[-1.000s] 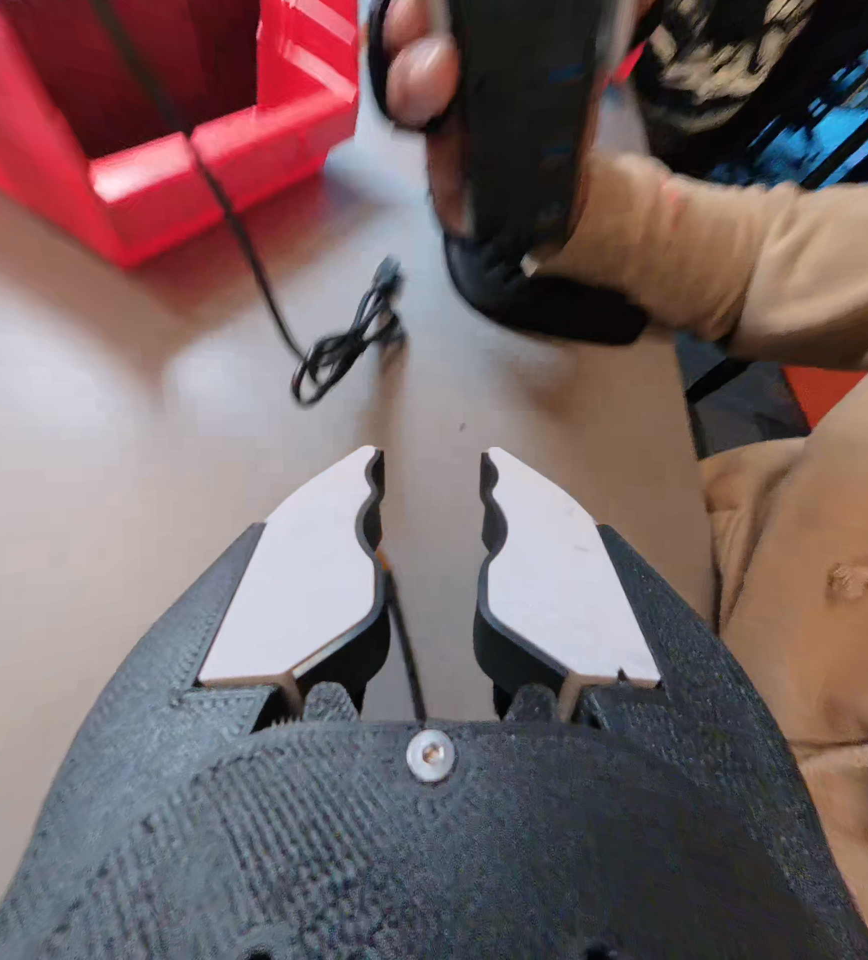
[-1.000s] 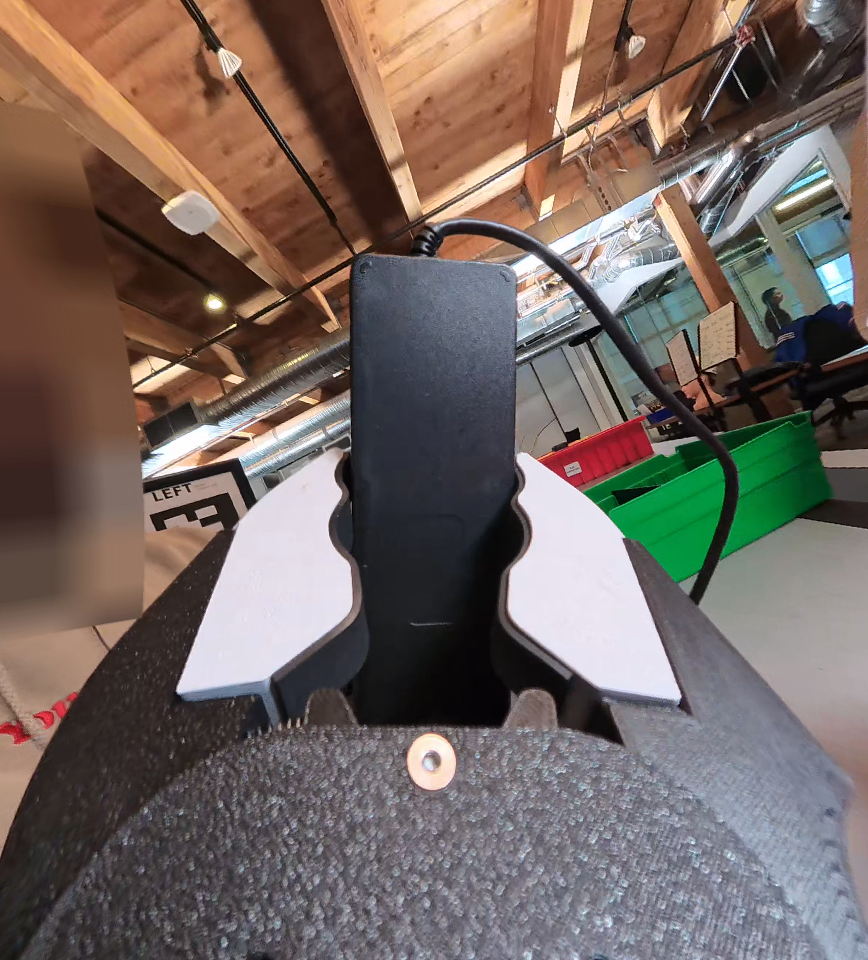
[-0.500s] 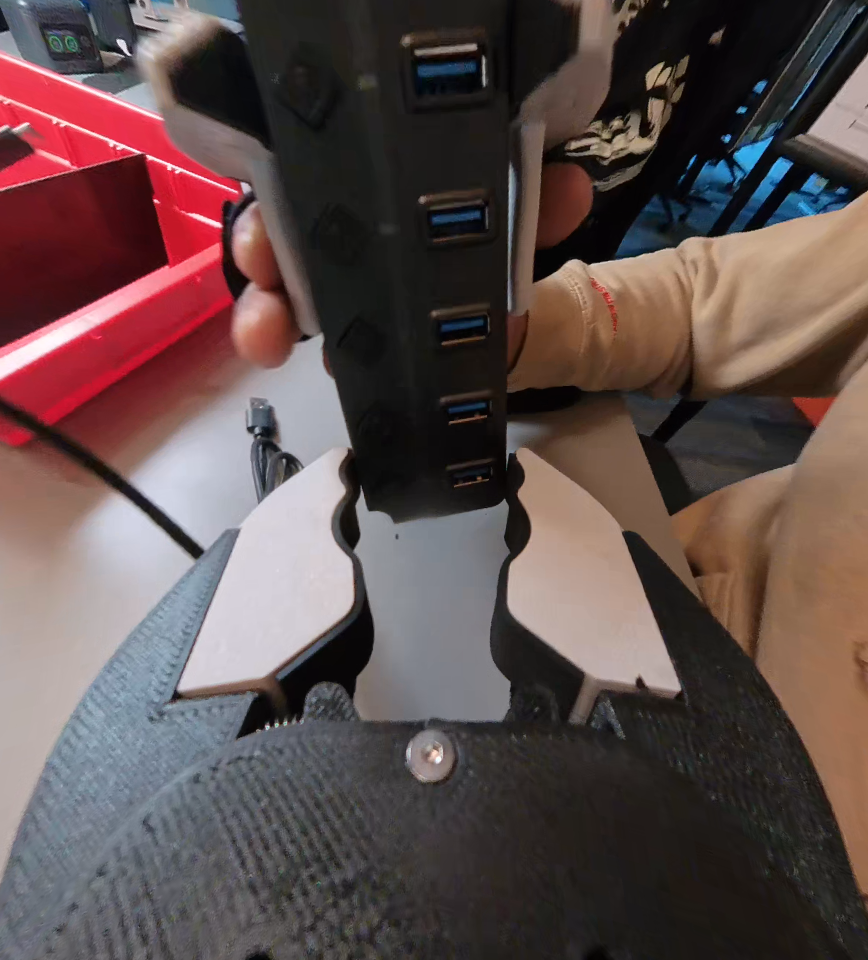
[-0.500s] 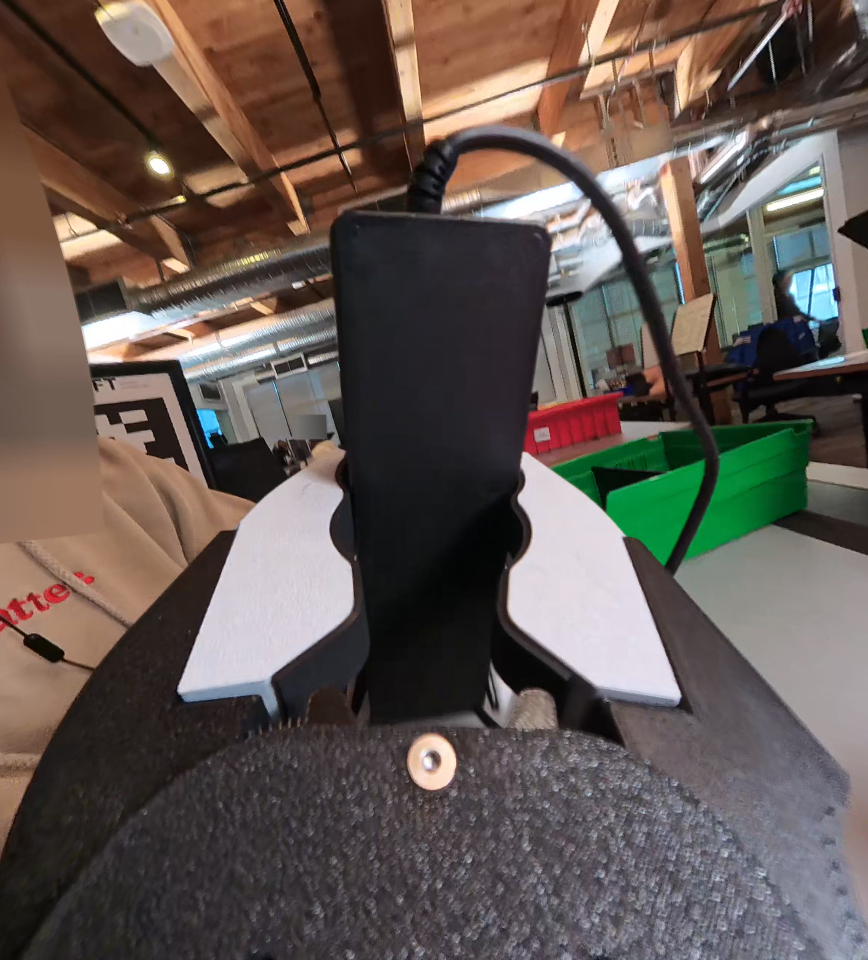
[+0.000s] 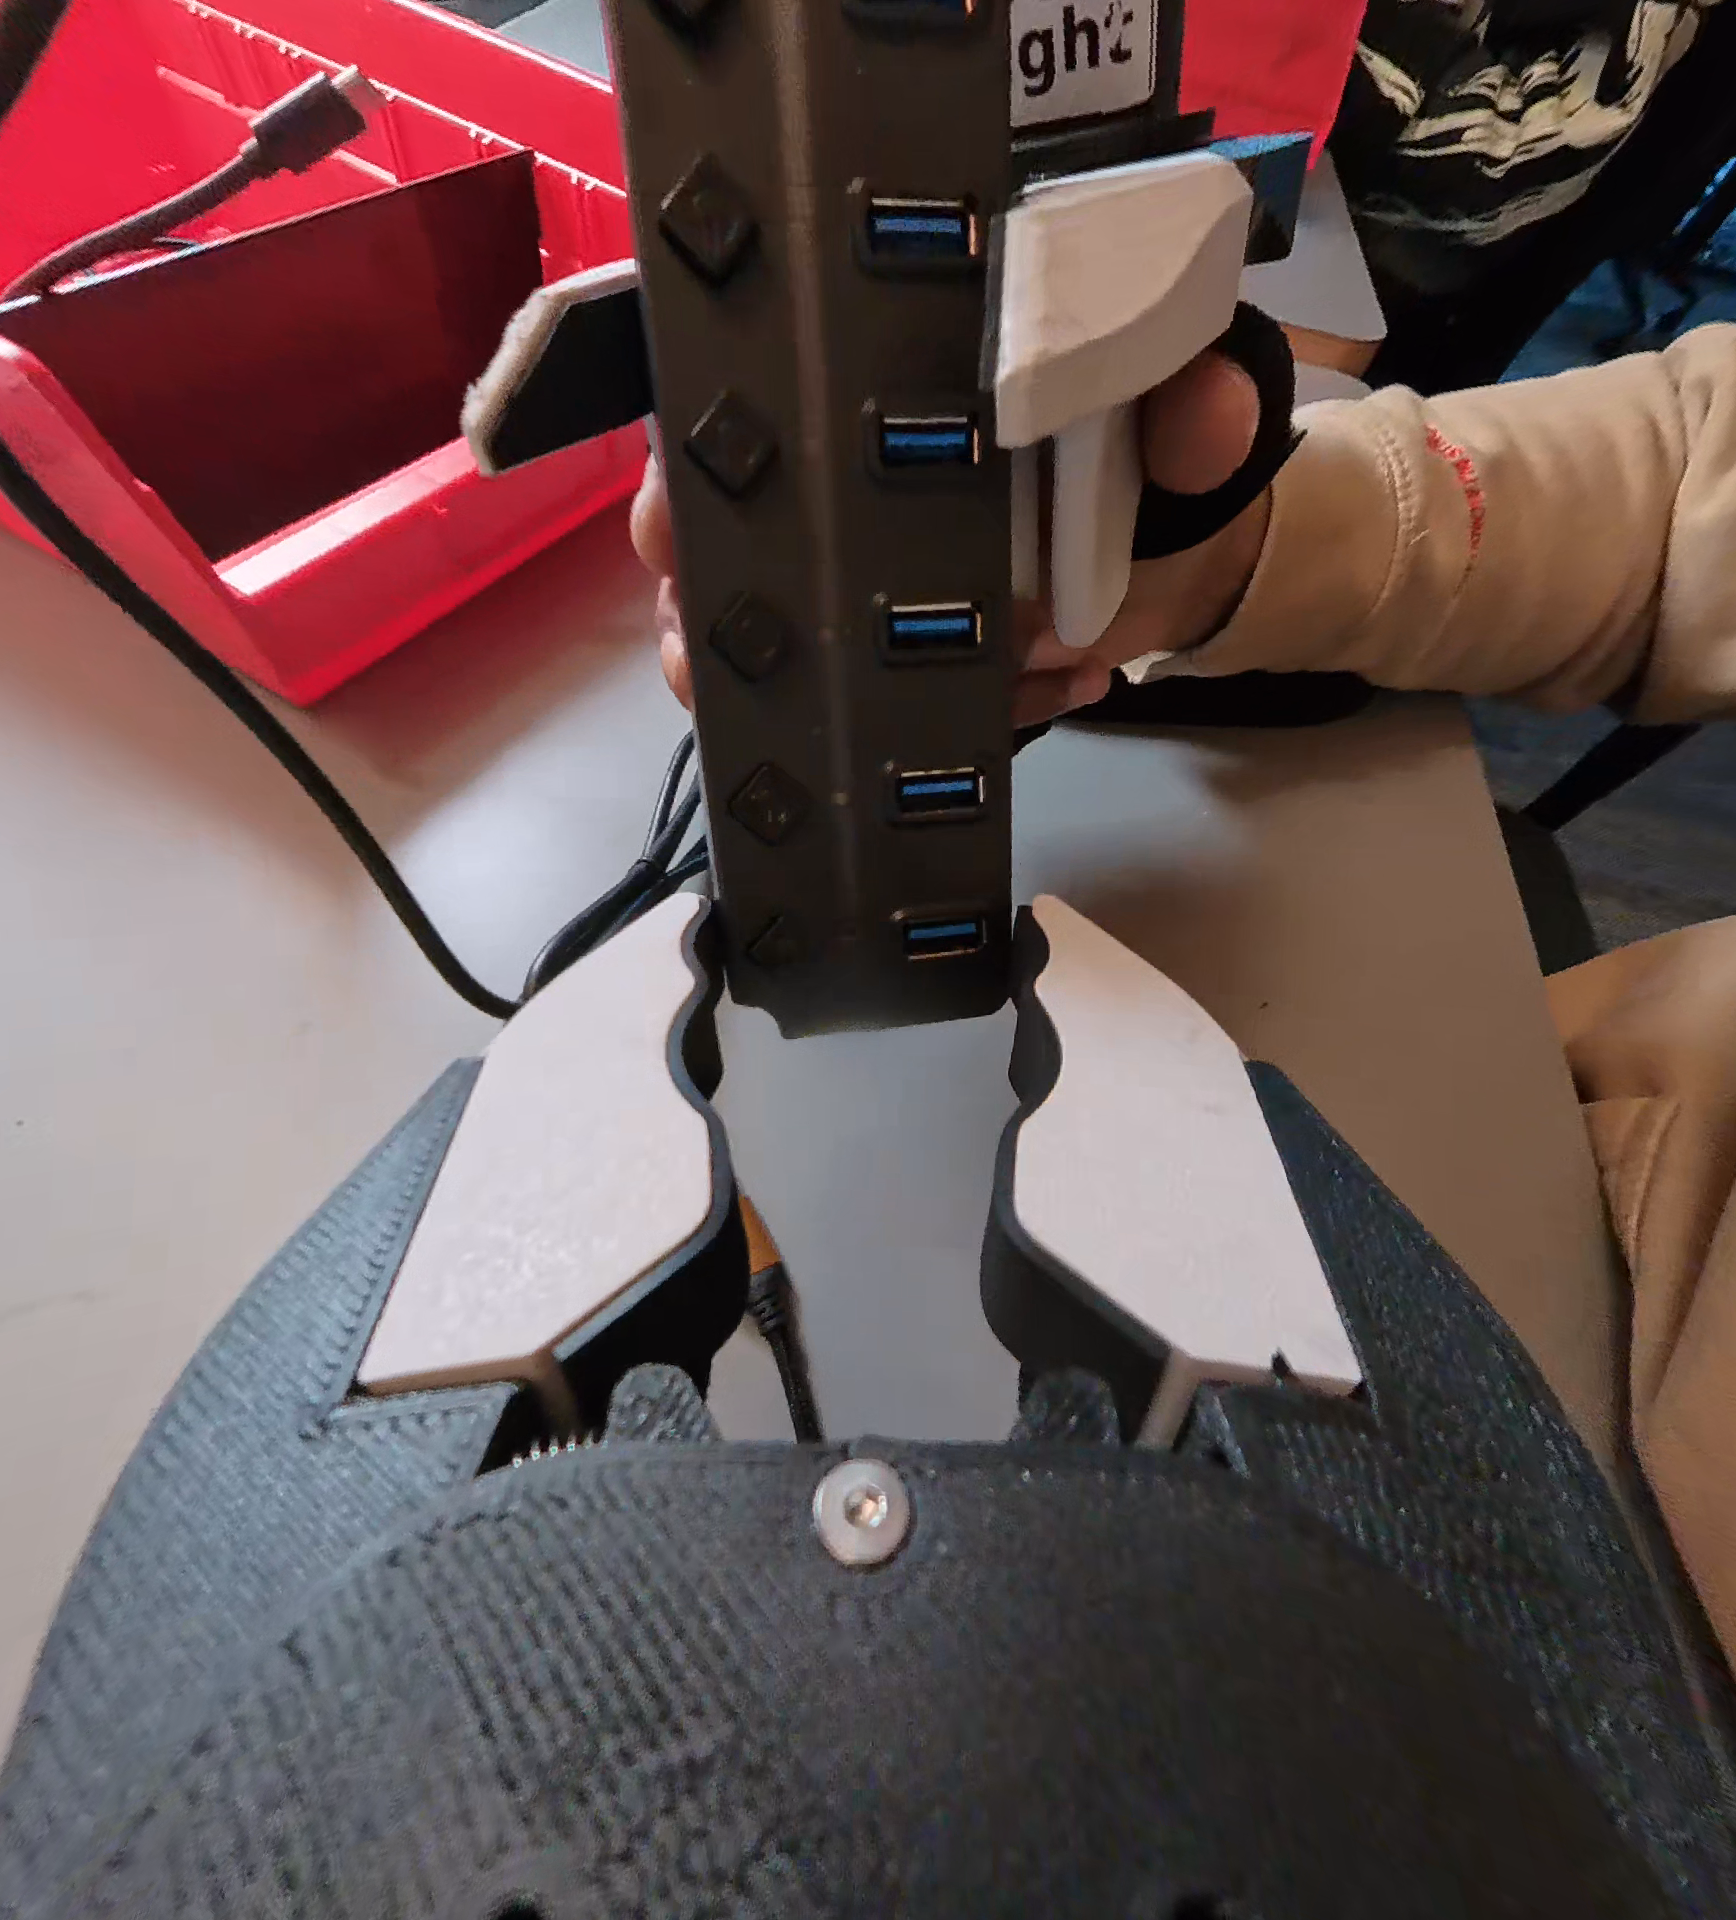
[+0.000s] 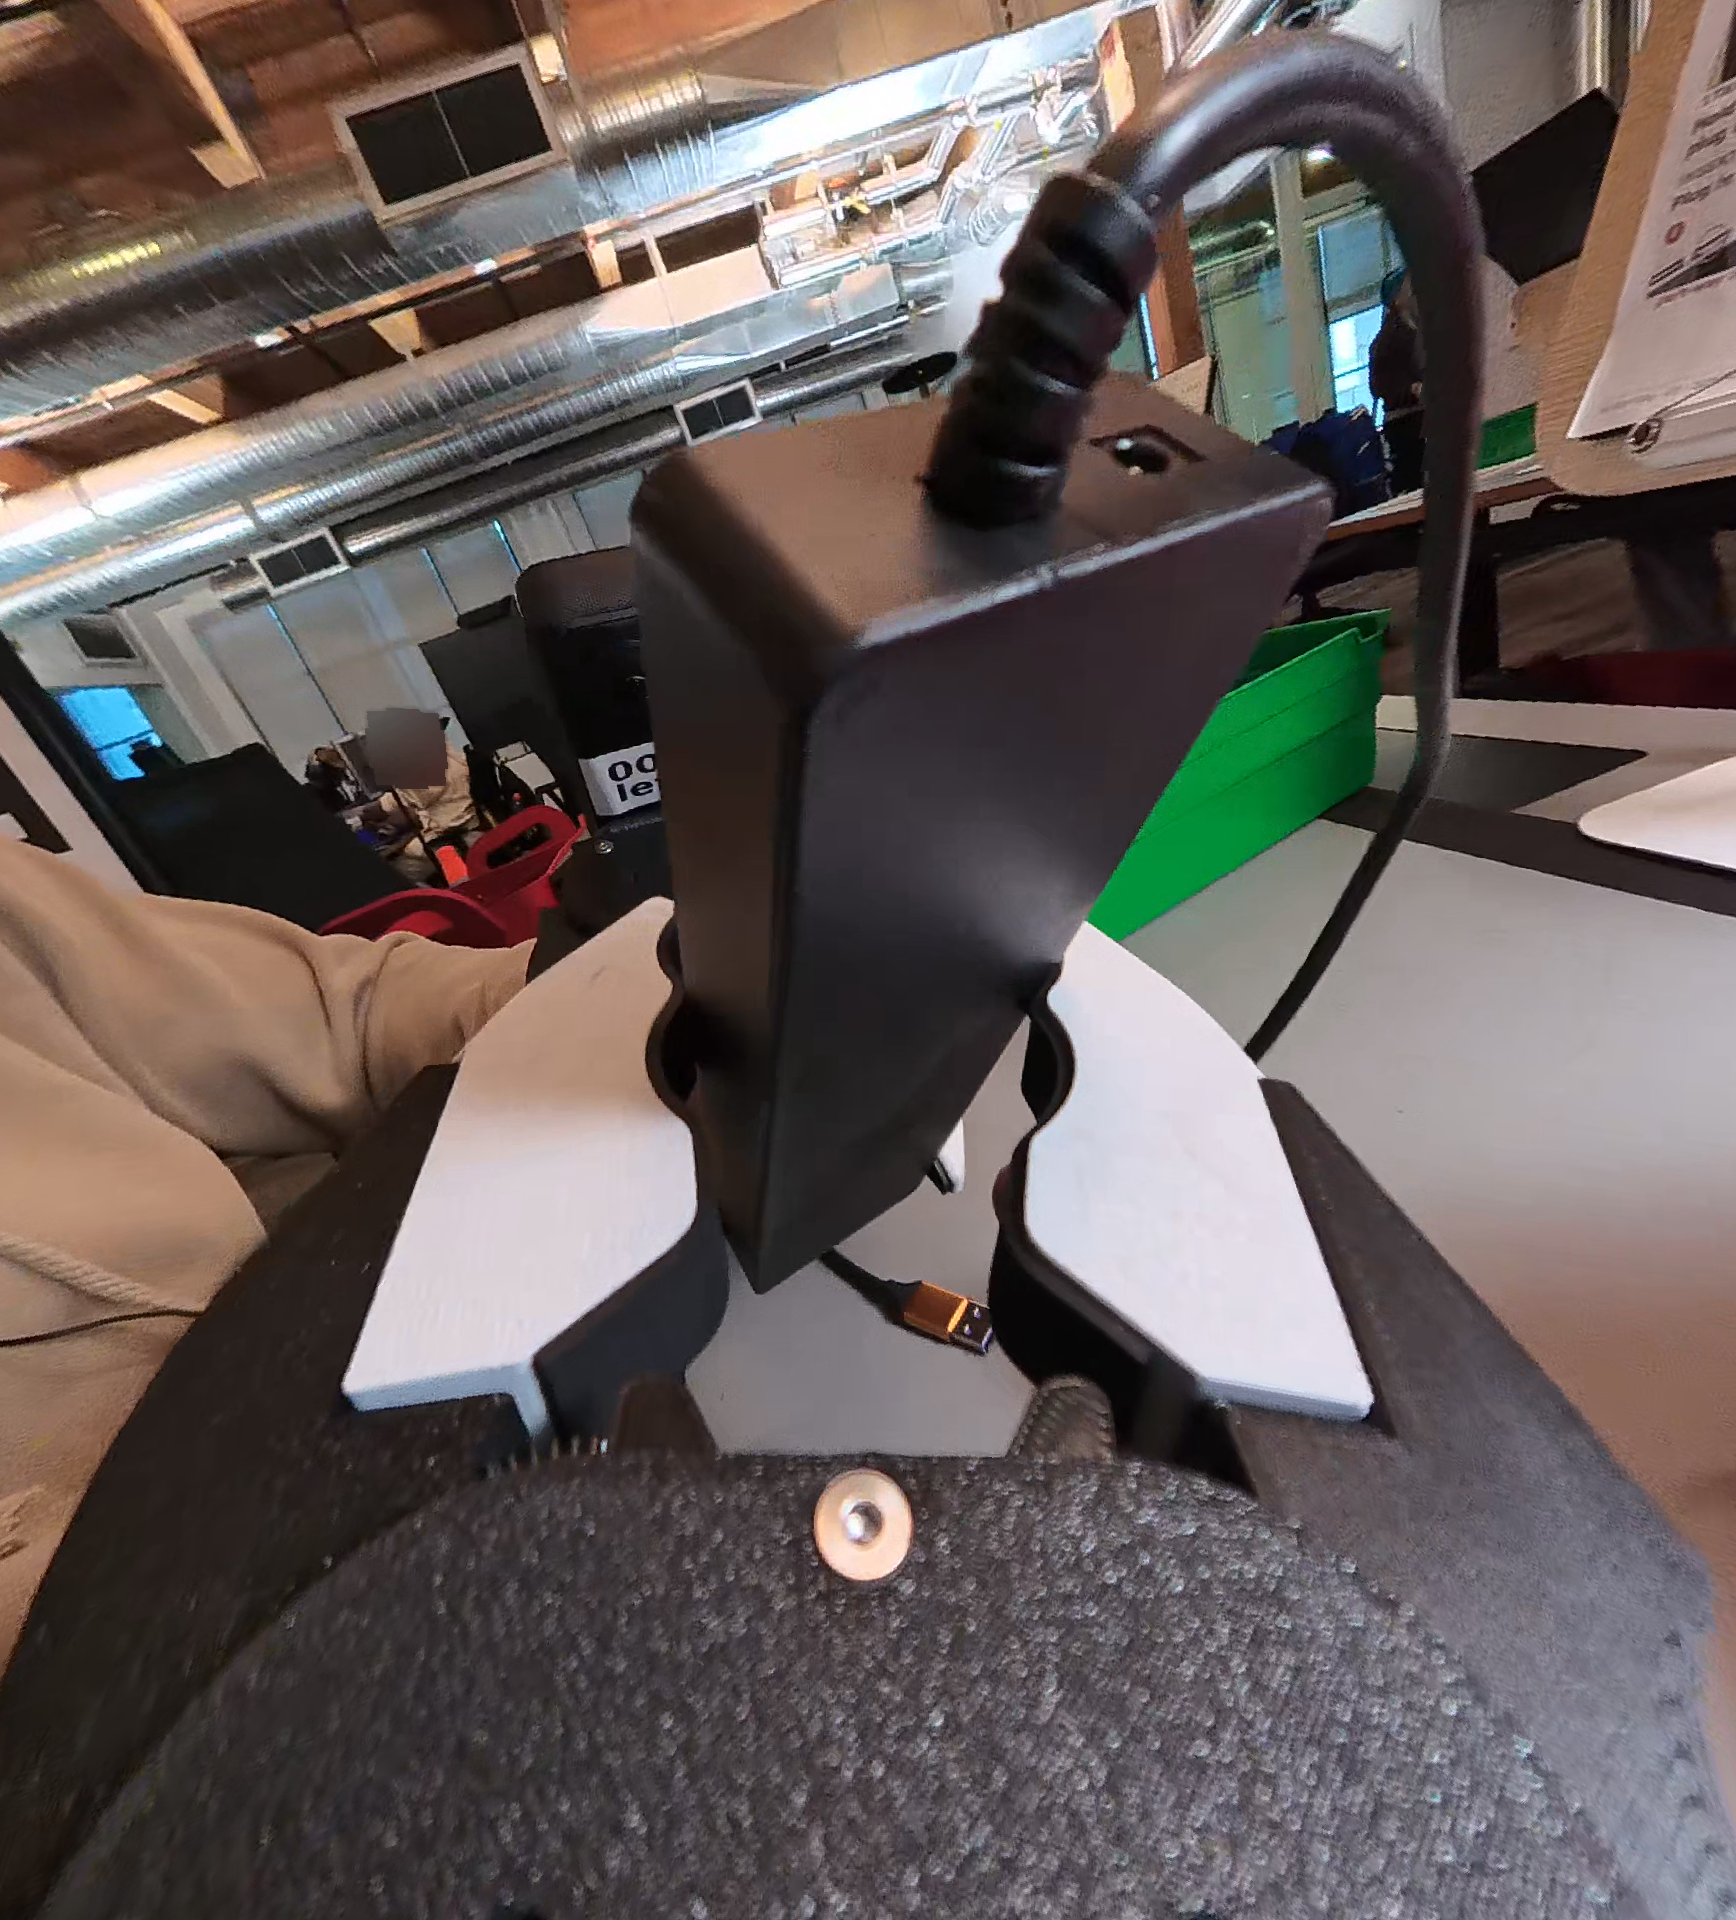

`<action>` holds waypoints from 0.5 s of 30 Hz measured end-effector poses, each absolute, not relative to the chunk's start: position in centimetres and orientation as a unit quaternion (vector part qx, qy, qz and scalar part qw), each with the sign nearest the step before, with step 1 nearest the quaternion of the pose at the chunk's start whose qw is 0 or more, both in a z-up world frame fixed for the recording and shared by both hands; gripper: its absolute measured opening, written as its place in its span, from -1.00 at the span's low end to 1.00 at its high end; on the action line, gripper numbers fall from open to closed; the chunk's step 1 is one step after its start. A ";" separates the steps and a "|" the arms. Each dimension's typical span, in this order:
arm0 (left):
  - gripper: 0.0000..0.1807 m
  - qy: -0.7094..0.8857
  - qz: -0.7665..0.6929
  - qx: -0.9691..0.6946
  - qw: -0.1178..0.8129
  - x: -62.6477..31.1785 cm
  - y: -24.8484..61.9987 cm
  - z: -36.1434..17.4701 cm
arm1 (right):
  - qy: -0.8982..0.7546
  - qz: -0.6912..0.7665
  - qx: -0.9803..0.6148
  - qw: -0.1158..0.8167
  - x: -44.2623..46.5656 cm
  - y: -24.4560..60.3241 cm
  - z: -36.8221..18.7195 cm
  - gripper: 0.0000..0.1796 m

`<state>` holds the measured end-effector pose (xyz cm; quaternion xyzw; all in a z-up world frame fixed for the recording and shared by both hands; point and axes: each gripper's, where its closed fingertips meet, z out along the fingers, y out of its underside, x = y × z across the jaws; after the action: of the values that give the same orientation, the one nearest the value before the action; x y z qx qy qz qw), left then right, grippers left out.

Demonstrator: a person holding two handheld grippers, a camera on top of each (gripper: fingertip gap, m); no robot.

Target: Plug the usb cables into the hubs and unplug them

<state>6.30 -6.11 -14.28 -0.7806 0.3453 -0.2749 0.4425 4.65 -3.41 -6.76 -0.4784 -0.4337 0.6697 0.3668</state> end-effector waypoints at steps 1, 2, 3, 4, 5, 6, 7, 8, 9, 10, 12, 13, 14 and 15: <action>-0.40 0.348 -0.271 -0.777 0.448 6.3 -6.1 -14.2 | -0.437 0.668 -0.475 0.371 4.8 -3.4 -6.7 -0.32; -0.40 0.349 -0.271 -0.771 0.459 6.2 -6.0 -13.8 | -0.435 0.669 -0.471 0.376 4.9 -3.4 -6.4 -0.32; -0.40 0.346 -0.275 -0.762 0.473 6.1 -5.9 -13.3 | -0.430 0.672 -0.468 0.380 5.2 -3.2 -6.1 -0.32; -0.40 0.343 -0.279 -0.754 0.486 6.0 -5.8 -12.7 | -0.423 0.676 -0.466 0.383 5.3 -3.0 -5.8 -0.32; -0.38 0.345 -0.276 -0.749 0.493 5.7 -5.8 -12.4 | -0.415 0.682 -0.464 0.385 5.6 -2.8 -5.5 -0.32; -0.32 0.354 -0.265 -0.751 0.490 5.2 -5.8 -12.4 | -0.406 0.686 -0.462 0.388 5.8 -2.4 -5.2 -0.32; -0.28 0.365 -0.250 -0.758 0.479 4.5 -5.8 -12.8 | -0.400 0.689 -0.460 0.392 6.1 -2.1 -5.0 -0.32; -0.28 0.375 -0.236 -0.769 0.462 3.7 -5.8 -13.6 | -0.397 0.690 -0.459 0.395 6.4 -1.7 -4.8 -0.32; -0.30 0.383 -0.226 -0.783 0.435 2.8 -6.0 -14.7 | -0.393 0.688 -0.460 0.401 6.6 -1.2 -4.7 -0.32; -0.34 0.389 -0.225 -0.799 0.399 2.1 -6.4 -16.1 | -0.391 0.685 -0.461 0.407 6.8 -0.8 -4.7 -0.32; -0.38 0.384 -0.224 -0.830 0.337 1.0 -7.1 -19.0 | -0.384 0.683 -0.462 0.416 7.2 0.0 -4.6 -0.32; -0.42 0.377 -0.218 -0.844 0.312 0.7 -7.3 -20.3 | -0.380 0.684 -0.463 0.418 7.3 0.2 -4.6 -0.32; -0.43 0.373 -0.211 -0.857 0.287 0.5 -7.5 -21.3 | -0.376 0.683 -0.465 0.419 7.4 0.5 -4.6 -0.32; -0.44 0.370 -0.202 -0.865 0.271 0.5 -7.7 -21.9 | -0.374 0.682 -0.466 0.421 7.5 0.7 -4.6 -0.32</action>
<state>0.47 -7.65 -21.92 -0.8651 0.3705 -0.2023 0.2709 7.48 0.71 -4.61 -0.4665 -0.3741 0.6818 0.4214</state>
